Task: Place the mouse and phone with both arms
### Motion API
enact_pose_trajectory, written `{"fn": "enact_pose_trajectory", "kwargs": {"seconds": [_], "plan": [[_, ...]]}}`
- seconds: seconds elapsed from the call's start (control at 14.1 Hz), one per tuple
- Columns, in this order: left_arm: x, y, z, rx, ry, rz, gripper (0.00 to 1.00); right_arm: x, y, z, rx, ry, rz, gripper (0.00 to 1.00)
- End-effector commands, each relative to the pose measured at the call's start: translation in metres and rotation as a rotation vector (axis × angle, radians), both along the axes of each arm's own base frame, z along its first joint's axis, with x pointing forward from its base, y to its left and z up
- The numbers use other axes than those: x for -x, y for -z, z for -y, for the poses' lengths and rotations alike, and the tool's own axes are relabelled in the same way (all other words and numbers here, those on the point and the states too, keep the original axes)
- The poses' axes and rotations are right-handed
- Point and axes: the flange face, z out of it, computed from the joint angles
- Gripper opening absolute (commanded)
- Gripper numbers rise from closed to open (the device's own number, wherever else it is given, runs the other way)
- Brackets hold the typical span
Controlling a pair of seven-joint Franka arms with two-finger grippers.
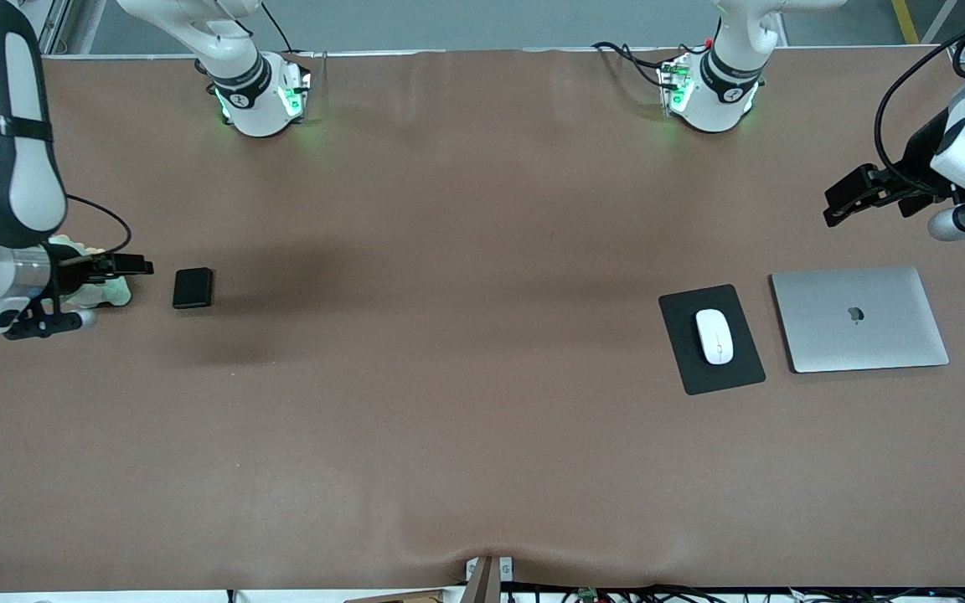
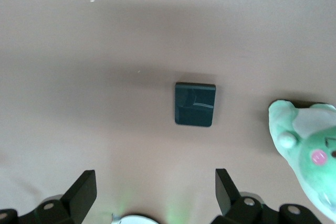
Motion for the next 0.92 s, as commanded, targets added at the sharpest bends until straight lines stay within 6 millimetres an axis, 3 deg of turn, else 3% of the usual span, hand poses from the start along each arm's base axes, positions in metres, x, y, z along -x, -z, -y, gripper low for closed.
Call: {"fn": "enact_pose_trajectory", "kwargs": {"seconds": [0.0,0.14,0.28,0.5,0.64,0.85], "plan": [[0.004,-0.005,-0.004,-0.032,0.026,0.008,1.0,-0.013,-0.041,-0.016,0.01,-0.049,-0.022,1.0],[0.005,-0.005,-0.005,-0.037,0.045,0.008,1.0,-0.016,-0.053,-0.015,0.026,-0.055,-0.002,1.0],[0.006,-0.008,-0.006,-0.046,0.049,0.014,1.0,-0.02,-0.094,-0.018,0.082,-0.078,0.037,1.0],[0.006,-0.011,-0.006,-0.048,0.048,0.02,1.0,-0.013,-0.145,-0.002,0.029,-0.048,0.053,1.0],[0.005,-0.016,-0.009,-0.047,0.043,0.032,1.0,-0.011,-0.176,-0.023,0.008,-0.084,0.08,1.0],[0.005,-0.019,-0.009,-0.046,0.037,0.037,1.0,0.006,-0.213,-0.031,0.008,-0.097,0.121,1.0]]}}
